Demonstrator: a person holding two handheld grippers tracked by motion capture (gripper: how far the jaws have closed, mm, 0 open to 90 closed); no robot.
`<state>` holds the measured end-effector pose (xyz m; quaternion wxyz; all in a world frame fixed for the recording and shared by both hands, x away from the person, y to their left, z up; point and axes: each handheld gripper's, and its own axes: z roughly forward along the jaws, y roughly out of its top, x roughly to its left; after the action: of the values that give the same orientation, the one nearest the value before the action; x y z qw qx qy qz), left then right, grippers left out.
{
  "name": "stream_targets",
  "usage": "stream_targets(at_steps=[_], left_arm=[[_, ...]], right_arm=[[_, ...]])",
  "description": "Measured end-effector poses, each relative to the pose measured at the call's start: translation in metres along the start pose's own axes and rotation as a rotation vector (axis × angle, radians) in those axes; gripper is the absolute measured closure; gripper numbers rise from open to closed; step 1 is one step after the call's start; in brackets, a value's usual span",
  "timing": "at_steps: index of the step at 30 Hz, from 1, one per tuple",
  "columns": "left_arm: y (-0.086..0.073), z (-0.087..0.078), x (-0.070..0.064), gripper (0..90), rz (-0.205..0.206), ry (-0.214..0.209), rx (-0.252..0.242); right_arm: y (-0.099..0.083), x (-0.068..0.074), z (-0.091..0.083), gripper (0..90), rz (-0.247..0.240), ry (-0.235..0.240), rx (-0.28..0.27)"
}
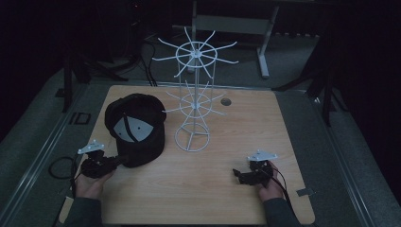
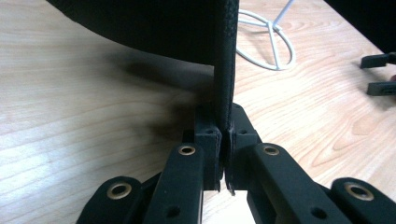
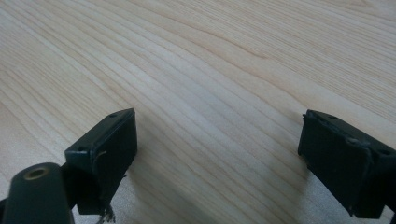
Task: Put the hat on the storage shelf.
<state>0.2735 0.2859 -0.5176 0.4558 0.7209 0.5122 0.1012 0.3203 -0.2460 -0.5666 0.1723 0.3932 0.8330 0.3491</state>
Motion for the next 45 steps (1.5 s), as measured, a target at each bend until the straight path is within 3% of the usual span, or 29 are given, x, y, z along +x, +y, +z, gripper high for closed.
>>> stream_targets(at_steps=[13, 28, 45], left_arm=[[0.011, 0.001, -0.010, 86.6, 0.053, 0.062, -0.008], [0.022, -0.005, -0.010, 86.6, 0.044, 0.111, -0.054], [0.033, -0.007, -0.016, 86.6, 0.065, 0.125, -0.083]], right_arm=[[0.000, 0.000, 0.000, 11.7, 0.000, 0.000, 0.000], [0.000, 0.000, 0.000, 11.7, 0.001, 0.000, 0.000], [0.000, 0.000, 0.000, 11.7, 0.000, 0.000, 0.000]])
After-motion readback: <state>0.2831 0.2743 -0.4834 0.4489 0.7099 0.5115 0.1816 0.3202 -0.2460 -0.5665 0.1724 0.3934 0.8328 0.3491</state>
